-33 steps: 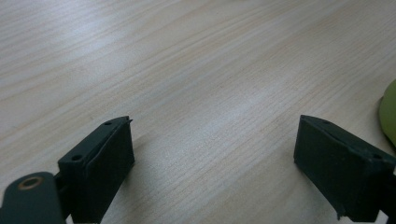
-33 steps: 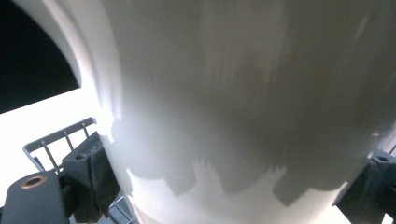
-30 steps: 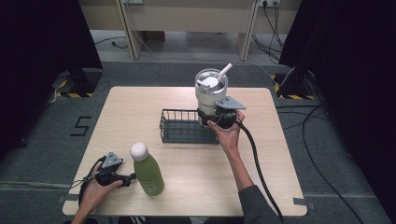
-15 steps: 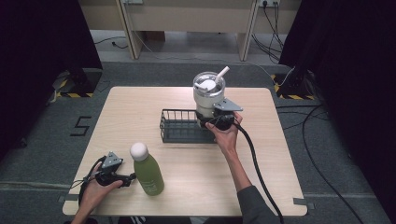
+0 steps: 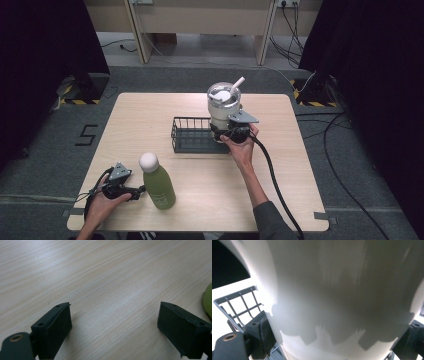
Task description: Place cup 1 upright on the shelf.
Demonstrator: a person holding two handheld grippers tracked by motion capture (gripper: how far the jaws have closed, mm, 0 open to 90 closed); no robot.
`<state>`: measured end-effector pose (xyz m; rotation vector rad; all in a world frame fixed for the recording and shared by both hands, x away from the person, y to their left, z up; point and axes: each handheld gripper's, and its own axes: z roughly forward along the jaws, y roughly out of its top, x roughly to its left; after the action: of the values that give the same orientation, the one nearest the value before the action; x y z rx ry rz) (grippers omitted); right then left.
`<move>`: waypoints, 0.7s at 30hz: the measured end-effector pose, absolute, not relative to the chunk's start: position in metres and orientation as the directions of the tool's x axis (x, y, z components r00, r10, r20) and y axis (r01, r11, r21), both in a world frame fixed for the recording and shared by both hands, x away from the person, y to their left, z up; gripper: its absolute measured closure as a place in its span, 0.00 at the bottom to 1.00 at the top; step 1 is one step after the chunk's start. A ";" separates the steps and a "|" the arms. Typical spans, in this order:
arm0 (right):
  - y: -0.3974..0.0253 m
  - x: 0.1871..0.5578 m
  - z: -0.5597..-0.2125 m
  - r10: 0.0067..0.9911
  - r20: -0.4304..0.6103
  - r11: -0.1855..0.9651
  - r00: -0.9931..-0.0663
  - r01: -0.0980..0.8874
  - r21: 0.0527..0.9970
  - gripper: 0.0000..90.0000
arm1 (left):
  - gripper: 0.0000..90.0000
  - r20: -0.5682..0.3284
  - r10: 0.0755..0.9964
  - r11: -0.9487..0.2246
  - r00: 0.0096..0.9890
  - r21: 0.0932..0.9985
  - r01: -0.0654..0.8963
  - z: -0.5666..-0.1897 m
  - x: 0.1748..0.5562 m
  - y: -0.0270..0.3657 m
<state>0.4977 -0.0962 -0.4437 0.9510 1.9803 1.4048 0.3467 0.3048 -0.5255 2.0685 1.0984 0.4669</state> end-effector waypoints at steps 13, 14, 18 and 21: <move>-0.096 0.499 -0.454 0.792 -0.018 0.216 -0.610 0.252 0.943 0.13 | 0.13 -0.022 0.823 -0.362 0.568 0.749 0.555 -0.526 0.347 0.305; -0.096 0.499 -0.454 0.791 -0.018 0.216 -0.611 0.252 0.943 0.13 | 0.13 -0.022 0.823 -0.363 0.568 0.748 0.555 -0.526 0.347 0.305; -0.095 0.499 -0.455 0.789 -0.026 0.223 -0.614 0.247 0.943 0.12 | 0.13 -0.022 0.823 -0.363 0.568 0.748 0.555 -0.526 0.347 0.305; -0.097 0.500 -0.455 0.784 -0.020 0.221 -0.621 0.249 0.943 0.12 | 0.13 -0.023 0.823 -0.362 0.568 0.749 0.555 -0.526 0.347 0.305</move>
<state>0.4997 -0.0967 -0.4547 0.9486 1.9980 1.3999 0.3467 0.3047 -0.5256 2.0667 1.0988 0.4669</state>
